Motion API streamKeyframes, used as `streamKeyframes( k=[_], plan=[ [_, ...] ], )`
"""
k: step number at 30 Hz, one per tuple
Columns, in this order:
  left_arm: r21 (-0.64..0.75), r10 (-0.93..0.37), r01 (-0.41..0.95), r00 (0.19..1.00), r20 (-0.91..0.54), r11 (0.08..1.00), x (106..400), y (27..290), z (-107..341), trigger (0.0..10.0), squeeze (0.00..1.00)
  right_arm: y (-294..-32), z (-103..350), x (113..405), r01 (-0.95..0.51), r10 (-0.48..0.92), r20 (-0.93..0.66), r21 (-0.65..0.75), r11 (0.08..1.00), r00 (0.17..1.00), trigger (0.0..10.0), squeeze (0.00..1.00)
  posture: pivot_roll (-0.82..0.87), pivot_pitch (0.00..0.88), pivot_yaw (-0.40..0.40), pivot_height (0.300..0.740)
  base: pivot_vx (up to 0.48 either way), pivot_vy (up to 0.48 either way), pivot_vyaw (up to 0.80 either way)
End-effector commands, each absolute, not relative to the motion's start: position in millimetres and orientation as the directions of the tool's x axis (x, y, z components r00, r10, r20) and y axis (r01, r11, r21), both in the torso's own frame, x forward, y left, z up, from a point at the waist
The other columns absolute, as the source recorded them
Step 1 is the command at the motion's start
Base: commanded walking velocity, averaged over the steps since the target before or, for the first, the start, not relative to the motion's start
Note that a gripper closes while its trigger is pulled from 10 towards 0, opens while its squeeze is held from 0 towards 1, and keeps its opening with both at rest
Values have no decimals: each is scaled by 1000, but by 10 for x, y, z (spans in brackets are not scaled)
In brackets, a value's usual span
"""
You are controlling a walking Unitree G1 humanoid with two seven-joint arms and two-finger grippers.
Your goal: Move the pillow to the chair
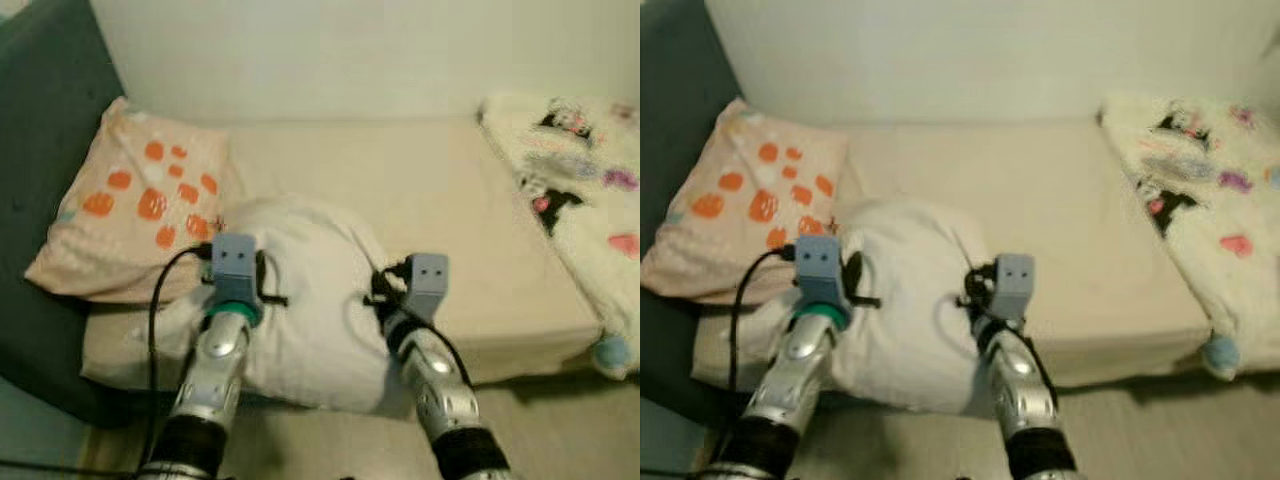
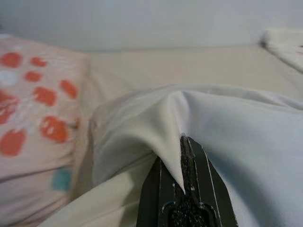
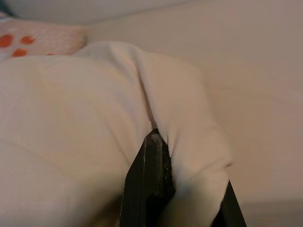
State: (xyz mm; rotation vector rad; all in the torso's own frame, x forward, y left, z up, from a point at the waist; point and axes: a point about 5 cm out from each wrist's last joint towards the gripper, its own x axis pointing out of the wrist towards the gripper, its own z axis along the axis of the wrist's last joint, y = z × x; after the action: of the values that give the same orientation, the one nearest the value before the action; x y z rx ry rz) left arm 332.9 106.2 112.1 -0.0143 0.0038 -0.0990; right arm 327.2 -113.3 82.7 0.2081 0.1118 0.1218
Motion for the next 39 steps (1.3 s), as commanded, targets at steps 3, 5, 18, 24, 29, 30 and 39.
streamKeyframes(
  k=[3,5,18,24,29,30,39],
  plan=[
    [-1,-141,141,990,3,990,3326,994,1117,10000,0,-1078,925,3291,-135,145,-33,209,969,989,10000,0,26,0,44,740,0,0,-800],
    [-2,-140,140,990,3,990,3322,997,1112,10000,0,-1072,924,3291,-138,148,-34,208,968,988,10000,0,24,0,43,740,0,0,-800],
    [-4,-144,144,990,6,990,3298,981,1089,10000,0,-1115,923,3275,-127,136,-27,204,971,990,10000,0,12,0,52,740,0,0,-800],
    [-14,-131,132,991,35,991,3336,1010,1163,10000,0,-1145,959,3282,-110,115,-10,217,970,993,10000,0,8,0,62,740,0,0,-800],
    [-32,-130,133,989,74,991,3381,996,1265,10000,0,-1166,978,3284,-103,106,1,218,971,994,10000,0,6,0,71,740,0,0,-800],
    [-35,-131,134,988,80,990,3387,991,1282,10000,0,-1170,983,3284,-102,104,4,218,971,995,10000,0,6,0,71,740,0,0,-800],
    [-64,-153,164,976,152,984,3398,943,1427,10000,0,-1213,1104,3297,-84,72,60,230,970,996,10000,0,3,0,88,740,0,0,-800]
  ],
)
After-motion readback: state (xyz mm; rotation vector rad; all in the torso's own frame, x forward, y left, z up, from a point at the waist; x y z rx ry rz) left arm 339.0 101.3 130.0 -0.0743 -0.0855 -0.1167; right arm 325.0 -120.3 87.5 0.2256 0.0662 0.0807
